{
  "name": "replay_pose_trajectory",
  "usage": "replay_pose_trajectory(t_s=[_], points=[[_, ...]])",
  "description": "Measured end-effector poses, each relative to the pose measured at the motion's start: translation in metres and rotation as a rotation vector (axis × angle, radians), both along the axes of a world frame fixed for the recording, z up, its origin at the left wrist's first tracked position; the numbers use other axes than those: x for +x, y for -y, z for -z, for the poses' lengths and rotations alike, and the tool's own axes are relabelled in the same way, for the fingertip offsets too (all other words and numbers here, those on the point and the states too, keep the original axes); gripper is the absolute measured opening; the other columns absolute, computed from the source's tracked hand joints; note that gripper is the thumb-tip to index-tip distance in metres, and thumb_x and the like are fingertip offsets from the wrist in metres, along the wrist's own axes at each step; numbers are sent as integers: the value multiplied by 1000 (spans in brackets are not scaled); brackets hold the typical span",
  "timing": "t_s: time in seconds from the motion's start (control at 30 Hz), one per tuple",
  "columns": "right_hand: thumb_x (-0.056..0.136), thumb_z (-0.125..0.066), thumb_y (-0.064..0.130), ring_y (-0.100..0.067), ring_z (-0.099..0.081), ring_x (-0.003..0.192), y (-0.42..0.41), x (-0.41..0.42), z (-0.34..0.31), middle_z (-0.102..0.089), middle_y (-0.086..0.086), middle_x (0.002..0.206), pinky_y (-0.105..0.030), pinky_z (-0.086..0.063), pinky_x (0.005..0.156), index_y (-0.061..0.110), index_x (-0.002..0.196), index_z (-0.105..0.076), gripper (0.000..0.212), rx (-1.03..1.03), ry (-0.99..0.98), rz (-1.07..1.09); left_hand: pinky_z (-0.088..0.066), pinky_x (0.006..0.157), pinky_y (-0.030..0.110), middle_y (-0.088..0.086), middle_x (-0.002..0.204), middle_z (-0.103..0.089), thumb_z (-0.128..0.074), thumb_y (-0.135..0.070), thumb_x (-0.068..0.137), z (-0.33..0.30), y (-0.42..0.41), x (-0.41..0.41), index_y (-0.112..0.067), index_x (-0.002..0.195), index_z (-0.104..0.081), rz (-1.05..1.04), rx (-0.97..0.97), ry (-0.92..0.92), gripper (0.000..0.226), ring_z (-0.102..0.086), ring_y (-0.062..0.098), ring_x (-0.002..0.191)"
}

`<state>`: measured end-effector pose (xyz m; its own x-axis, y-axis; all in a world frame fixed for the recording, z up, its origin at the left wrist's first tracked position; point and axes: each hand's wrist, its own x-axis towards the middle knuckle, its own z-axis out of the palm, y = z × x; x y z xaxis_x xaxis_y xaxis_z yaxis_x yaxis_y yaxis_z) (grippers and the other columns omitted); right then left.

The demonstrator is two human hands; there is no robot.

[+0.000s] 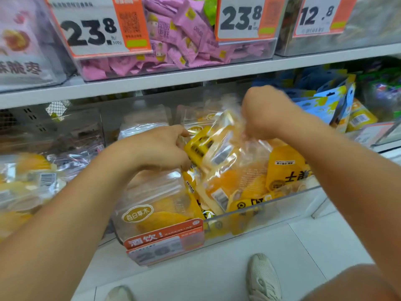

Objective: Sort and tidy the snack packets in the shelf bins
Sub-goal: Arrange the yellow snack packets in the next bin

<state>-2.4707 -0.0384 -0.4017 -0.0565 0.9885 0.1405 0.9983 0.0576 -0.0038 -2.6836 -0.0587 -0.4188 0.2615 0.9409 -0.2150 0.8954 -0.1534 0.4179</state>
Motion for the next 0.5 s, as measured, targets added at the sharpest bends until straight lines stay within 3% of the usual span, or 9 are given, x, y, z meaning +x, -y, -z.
replay_pose_trajectory(t_s=[0.13, 0.23, 0.3, 0.37, 0.43, 0.5], points=[[75, -83, 20, -24, -52, 62, -3, 21, 6, -53, -4, 69, -30, -38, 55, 13, 70, -57, 27, 55, -73, 95, -51, 84, 31, -12, 120, -57, -77, -21, 80, 2, 1, 0, -30, 145, -41, -11, -6, 24, 74, -60, 13, 100], [67, -91, 36, -30, -60, 84, 2, 15, 6, -62, -5, 89, -36, -47, 68, 15, 94, -62, 45, 30, -139, 56, -43, 89, 28, -11, 124, -57, -68, -26, 89, 4, 1, 1, -32, 142, -45, 21, 35, 74, 58, -56, 13, 107], [70, -88, 35, -33, -60, 97, 12, 9, 2, -61, -8, 106, -39, -49, 75, 16, 110, -59, 54, 81, -91, 19, -39, 89, 26, -11, 128, -58, -66, -35, 92, 3, 1, 1, -32, 139, -49, 26, 47, 79, 50, -55, 11, 109], [77, -82, 32, -32, -59, 101, 29, -3, -5, -60, -7, 111, -39, -48, 76, 18, 114, -60, 46, 202, -37, -69, -36, 91, 25, -10, 133, -58, -61, -36, 94, 2, 3, 1, -32, 138, -54, 35, 46, 42, 45, -52, 10, 109], [83, -74, 34, -25, -63, 94, 50, -23, -12, -66, -2, 102, -38, -52, 78, 24, 101, -70, 21, 242, -112, -288, -39, 83, 21, -13, 119, -64, -55, -24, 96, 2, 4, 1, -37, 126, -64, 57, 40, 68, 33, -55, 6, 96], [86, -69, 32, -15, -64, 80, 66, -42, -10, -71, 1, 84, -33, -53, 74, 21, 87, -77, 14, 16, -167, -516, -38, 73, 16, -21, 96, -62, -51, -13, 96, -2, 7, 0, -42, 98, -70, 82, 53, 81, 34, -54, -1, 84]])
